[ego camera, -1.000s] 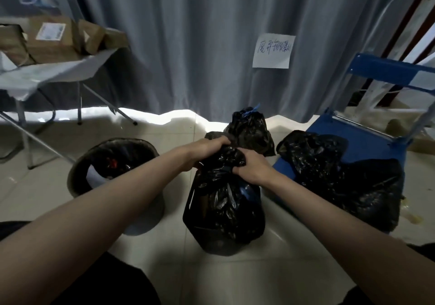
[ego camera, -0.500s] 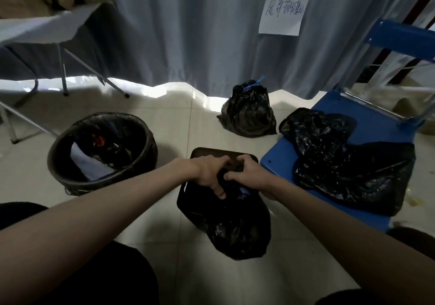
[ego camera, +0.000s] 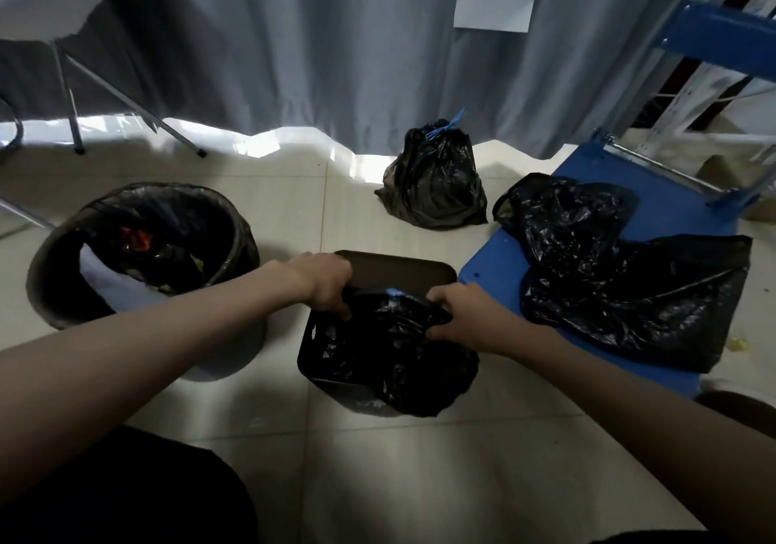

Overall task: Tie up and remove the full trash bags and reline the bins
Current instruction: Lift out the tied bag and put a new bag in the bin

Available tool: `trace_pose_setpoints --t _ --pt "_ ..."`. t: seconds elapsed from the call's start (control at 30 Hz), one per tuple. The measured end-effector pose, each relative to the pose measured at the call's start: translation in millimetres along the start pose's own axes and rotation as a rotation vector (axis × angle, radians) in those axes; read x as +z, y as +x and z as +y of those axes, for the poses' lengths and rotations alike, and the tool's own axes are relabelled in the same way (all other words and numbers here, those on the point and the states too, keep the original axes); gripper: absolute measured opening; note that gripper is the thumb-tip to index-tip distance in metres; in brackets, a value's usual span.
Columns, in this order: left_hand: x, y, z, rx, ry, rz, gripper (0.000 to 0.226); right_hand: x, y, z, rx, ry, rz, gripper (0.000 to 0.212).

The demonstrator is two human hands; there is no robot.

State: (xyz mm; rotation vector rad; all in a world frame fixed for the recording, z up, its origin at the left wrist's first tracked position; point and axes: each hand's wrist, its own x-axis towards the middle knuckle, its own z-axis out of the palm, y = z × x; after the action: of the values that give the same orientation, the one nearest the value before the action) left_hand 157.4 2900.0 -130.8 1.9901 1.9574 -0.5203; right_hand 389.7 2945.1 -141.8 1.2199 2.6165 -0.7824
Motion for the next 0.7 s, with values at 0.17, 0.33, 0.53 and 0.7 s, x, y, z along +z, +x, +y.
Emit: trace_pose_setpoints --t 0.17,0.33,0.53,0.7 --pt "-16 0 8 0.102 -0.15 0.186 0.083 -7 5 -6 0.013 0.073 0.134 0.016" --pt "-19 1 21 0.212 -0.35 0.319 0.032 -28 7 -27 -0.044 0.324 0.326 0.019" --pt "-29 0 15 0.162 -0.497 0.403 0.02 -43 3 -25 -0.047 0.481 0.393 0.034" --pt "-42 -4 4 0.146 -0.693 0.289 0.036 -52 -9 -14 -0.009 0.847 0.249 0.042"
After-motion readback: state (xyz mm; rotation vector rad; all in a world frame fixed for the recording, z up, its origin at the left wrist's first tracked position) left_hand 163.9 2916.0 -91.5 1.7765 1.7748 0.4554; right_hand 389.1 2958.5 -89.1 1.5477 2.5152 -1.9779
